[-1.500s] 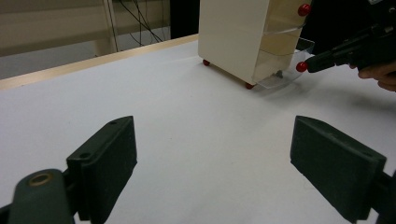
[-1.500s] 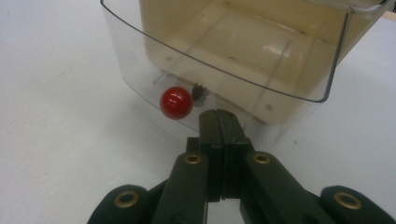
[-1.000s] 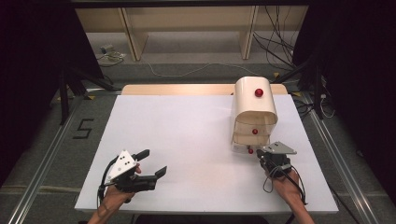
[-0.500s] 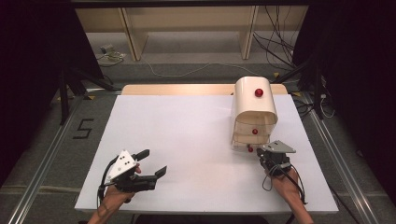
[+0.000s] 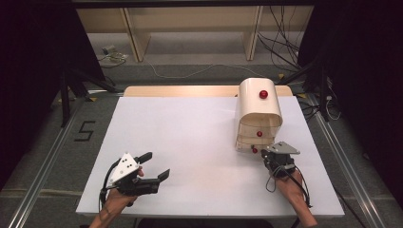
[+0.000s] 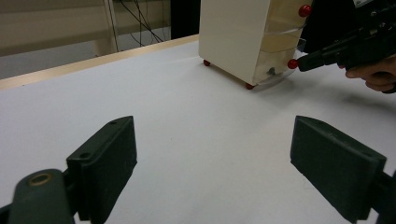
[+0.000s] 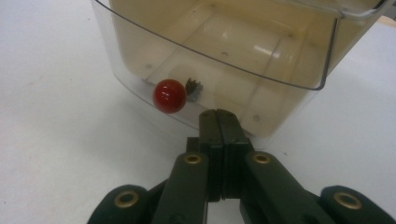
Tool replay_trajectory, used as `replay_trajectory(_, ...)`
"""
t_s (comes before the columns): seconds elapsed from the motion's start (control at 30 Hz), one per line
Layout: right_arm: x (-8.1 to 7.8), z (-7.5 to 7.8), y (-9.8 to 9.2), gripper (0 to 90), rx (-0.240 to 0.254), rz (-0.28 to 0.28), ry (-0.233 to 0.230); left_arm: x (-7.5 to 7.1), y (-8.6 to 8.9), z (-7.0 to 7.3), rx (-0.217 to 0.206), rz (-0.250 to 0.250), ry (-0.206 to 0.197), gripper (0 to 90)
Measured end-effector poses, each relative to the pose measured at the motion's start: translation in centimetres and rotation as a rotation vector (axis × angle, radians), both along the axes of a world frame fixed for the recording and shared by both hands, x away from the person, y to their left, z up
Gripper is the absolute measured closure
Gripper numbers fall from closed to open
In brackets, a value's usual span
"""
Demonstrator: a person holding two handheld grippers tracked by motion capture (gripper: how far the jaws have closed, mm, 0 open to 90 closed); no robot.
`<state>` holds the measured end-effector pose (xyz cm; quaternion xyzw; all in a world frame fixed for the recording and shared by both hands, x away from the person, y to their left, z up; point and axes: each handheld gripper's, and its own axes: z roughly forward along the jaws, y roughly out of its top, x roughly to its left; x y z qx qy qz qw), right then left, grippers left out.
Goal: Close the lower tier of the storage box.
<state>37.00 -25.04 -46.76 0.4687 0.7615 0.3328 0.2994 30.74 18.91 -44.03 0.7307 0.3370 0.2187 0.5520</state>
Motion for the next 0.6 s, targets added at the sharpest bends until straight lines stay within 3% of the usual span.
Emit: replay_trajectory(0.6,0.88,-0.37,0.09,90.0,-0.003,-0.017,-0.019,0.14,-0.03,-0.03,0.0,0.003,0.003,14.3)
